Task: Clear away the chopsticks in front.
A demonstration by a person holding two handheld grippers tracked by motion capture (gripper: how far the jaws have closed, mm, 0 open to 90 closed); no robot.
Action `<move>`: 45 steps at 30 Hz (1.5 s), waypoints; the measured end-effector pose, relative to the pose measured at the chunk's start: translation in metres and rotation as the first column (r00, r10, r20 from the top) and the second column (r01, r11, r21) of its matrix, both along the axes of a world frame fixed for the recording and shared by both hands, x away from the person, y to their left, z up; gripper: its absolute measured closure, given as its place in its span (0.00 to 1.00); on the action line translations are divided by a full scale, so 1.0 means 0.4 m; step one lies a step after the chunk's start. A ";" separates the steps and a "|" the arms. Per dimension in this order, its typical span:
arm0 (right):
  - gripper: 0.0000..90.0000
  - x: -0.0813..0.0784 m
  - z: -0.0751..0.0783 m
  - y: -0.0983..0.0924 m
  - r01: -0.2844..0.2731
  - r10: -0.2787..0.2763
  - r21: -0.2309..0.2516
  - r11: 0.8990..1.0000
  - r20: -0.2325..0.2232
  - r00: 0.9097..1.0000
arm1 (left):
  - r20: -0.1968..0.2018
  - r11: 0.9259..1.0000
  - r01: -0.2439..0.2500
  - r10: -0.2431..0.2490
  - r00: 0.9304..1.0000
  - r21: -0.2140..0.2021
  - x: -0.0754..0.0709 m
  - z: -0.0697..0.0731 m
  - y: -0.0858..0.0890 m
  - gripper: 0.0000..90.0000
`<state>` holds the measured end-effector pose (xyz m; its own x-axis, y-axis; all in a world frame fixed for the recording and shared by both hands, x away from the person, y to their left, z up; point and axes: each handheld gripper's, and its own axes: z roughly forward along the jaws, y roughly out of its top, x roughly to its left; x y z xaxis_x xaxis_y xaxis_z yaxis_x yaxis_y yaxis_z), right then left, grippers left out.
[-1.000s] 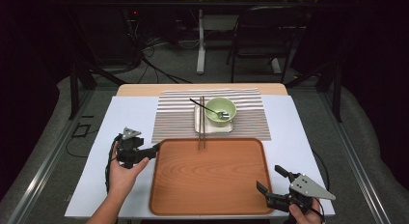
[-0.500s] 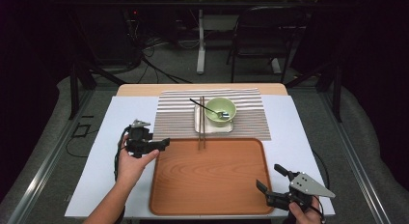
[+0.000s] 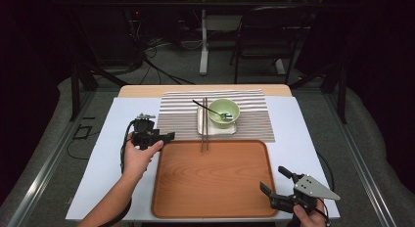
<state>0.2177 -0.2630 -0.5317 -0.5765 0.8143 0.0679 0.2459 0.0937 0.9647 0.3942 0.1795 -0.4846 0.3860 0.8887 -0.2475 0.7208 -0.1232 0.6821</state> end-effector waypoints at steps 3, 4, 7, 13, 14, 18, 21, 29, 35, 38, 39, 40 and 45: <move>0.16 0.000 0.000 0.000 0.000 0.000 0.000 1.000 0.000 1.000 | -0.005 1.000 -0.009 0.009 1.000 -0.001 0.013 0.003 -0.004 0.36; 0.16 0.000 0.000 0.000 0.000 0.000 0.000 1.000 0.000 1.000 | -0.006 1.000 -0.013 0.013 1.000 0.000 0.018 0.004 -0.005 0.36; 0.16 0.000 0.000 0.000 0.000 0.000 0.000 1.000 -0.001 1.000 | -0.024 1.000 -0.024 0.024 0.999 0.005 0.035 0.009 -0.009 0.37; 0.16 0.001 0.000 0.000 -0.001 0.001 0.001 1.000 -0.001 1.000 | -0.049 0.998 -0.058 0.060 0.997 0.036 0.072 0.020 -0.018 0.32; 0.16 0.001 0.000 0.000 -0.001 0.001 0.001 1.000 -0.002 1.000 | -0.052 0.998 -0.060 0.061 0.997 0.019 0.079 0.021 -0.019 0.32; 0.16 0.001 0.000 -0.001 -0.002 0.002 0.003 1.000 -0.003 1.000 | -0.086 0.997 -0.082 0.081 0.993 -0.006 0.105 0.021 -0.025 0.32; 0.16 0.001 0.000 -0.001 -0.003 0.003 0.003 1.000 -0.004 1.000 | -0.093 0.996 -0.090 0.091 0.992 0.013 0.121 0.020 -0.035 0.33; 0.16 0.000 0.000 -0.002 -0.008 0.008 0.005 1.000 -0.002 1.000 | -0.118 0.995 -0.099 0.098 0.988 0.002 0.160 0.015 -0.064 0.37; 0.16 0.002 0.000 -0.002 -0.012 0.012 0.007 1.000 -0.005 1.000 | -0.148 0.993 -0.115 0.109 0.983 -0.034 0.188 0.004 -0.079 0.41; 0.16 0.002 0.000 -0.001 -0.013 0.013 0.007 1.000 -0.005 1.000 | -0.157 0.992 -0.120 0.113 0.981 -0.039 0.201 -0.003 -0.088 0.43; 0.16 0.002 0.000 -0.001 -0.014 0.014 0.005 1.000 -0.003 1.000 | -0.160 0.991 -0.128 0.120 0.980 -0.042 0.206 -0.007 -0.091 0.43; 0.16 0.002 0.000 -0.001 -0.014 0.014 0.006 1.000 -0.004 1.000 | -0.165 0.990 -0.132 0.123 0.979 -0.040 0.210 -0.010 -0.093 0.44; 0.16 0.002 0.000 0.000 -0.016 0.016 0.005 1.000 -0.003 1.000 | -0.184 0.989 -0.143 0.133 0.974 -0.046 0.231 -0.023 -0.102 0.47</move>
<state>0.2184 -0.2632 -0.5317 -0.5896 0.8043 0.0741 0.2476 0.0926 0.9644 0.4865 0.1388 -0.4938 0.2051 0.9122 -0.3546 0.8395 0.0223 0.5430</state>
